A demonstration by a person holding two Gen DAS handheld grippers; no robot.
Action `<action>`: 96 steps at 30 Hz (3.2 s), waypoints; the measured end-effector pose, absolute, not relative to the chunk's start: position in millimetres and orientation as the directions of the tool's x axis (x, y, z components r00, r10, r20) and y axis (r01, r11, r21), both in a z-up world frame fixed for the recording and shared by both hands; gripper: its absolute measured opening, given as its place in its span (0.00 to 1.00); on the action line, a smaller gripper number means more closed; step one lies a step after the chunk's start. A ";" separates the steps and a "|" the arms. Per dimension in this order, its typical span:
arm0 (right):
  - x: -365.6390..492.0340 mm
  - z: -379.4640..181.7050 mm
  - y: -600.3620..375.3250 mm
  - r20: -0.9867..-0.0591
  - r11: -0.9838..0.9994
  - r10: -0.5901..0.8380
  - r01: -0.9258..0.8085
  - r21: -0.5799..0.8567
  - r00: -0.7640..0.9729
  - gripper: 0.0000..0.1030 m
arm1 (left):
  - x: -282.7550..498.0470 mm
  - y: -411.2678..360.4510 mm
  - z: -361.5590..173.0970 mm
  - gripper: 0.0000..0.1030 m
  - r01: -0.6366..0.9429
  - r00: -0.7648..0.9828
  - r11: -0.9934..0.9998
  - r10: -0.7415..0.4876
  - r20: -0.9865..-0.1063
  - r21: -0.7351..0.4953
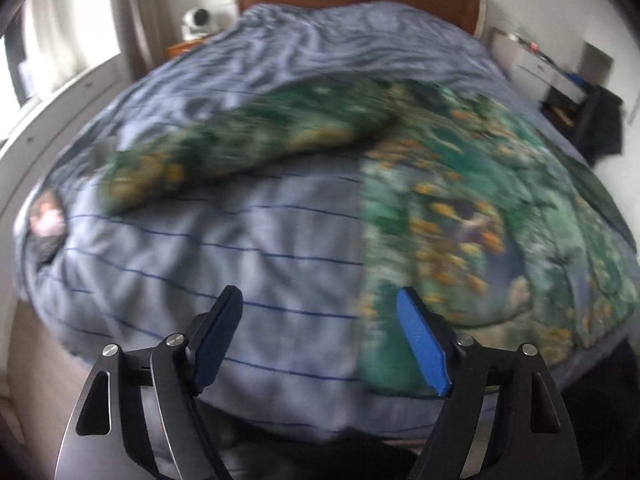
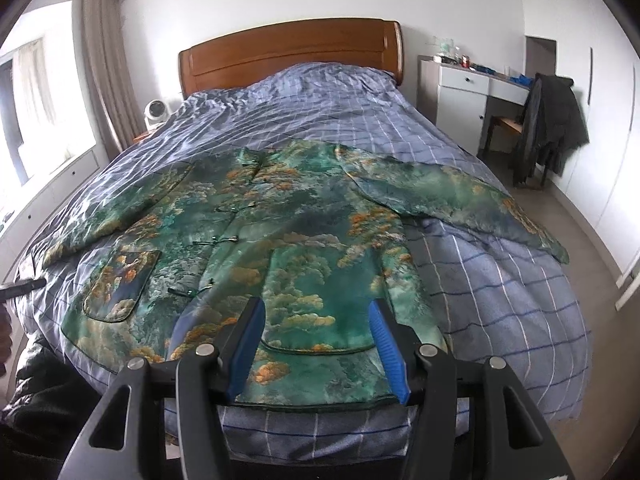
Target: Fold large clothes
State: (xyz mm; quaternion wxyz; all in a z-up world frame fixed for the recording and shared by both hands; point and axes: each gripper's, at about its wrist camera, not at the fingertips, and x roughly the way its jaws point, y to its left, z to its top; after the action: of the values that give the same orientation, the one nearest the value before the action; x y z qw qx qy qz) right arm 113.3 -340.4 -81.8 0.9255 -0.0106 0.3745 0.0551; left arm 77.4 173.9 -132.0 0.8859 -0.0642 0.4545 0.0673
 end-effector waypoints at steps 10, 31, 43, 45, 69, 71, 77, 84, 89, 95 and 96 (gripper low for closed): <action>145.4 -105.0 -454.4 -0.798 0.997 -0.009 0.065 0.037 0.603 0.61 | 99.7 139.3 -174.7 0.84 -0.079 0.467 0.990 -0.068 -0.882 -0.119; 183.2 -189.9 -441.3 -0.862 0.950 0.308 -0.076 0.304 0.403 0.14 | 99.8 121.0 -206.3 0.18 -0.002 0.372 0.986 -0.154 -0.915 -0.167; 152.5 -156.3 -431.7 -0.864 0.957 0.288 -0.115 0.265 0.413 0.11 | 70.8 134.9 -193.2 0.15 0.029 0.363 0.984 -0.172 -0.916 -0.174; 157.6 -166.9 -436.5 -0.871 0.962 0.272 -0.093 0.257 0.410 0.11 | 80.7 133.8 -198.3 0.19 0.020 0.350 0.989 -0.147 -0.925 -0.150; 161.2 -83.7 -516.7 -0.648 0.962 0.063 0.127 0.243 0.759 0.72 | 90.2 90.6 -109.2 0.96 0.035 0.688 0.999 -0.019 -0.725 0.007; 166.2 -81.0 -542.0 -0.608 0.945 0.060 0.151 0.291 0.791 0.72 | 93.7 75.8 -114.8 0.96 0.045 0.661 0.998 0.002 -0.750 0.042; 207.1 -89.8 -641.1 -0.586 0.775 -0.010 0.377 0.508 0.811 0.72 | 92.4 47.6 -107.5 0.97 0.061 0.667 0.990 0.056 -0.742 0.130; 267.3 -179.6 -710.9 -0.568 0.427 0.085 0.486 0.763 0.818 0.71 | 96.8 45.4 -85.4 0.97 0.020 0.698 0.996 0.045 -0.715 0.082; 301.3 -227.5 -733.1 -0.593 0.289 0.023 0.562 0.775 0.805 0.54 | 101.8 61.7 -86.6 0.97 -0.040 0.662 0.999 0.046 -0.748 0.026; 325.5 -189.5 -731.2 -0.581 0.404 -0.106 0.569 0.716 0.807 0.09 | 97.6 84.7 -98.0 0.97 -0.123 0.627 0.991 0.034 -0.778 -0.056; 331.7 -164.7 -716.9 -0.551 0.496 -0.111 0.527 0.690 0.827 0.09 | 97.7 87.1 -100.3 0.97 -0.132 0.625 0.989 0.032 -0.780 -0.065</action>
State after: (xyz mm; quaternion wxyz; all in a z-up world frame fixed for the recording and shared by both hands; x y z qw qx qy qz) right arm 331.7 -716.9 -164.7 0.8355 0.4641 0.2240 -0.1907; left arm 97.7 87.1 -100.3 0.8997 -0.0579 0.4304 0.0454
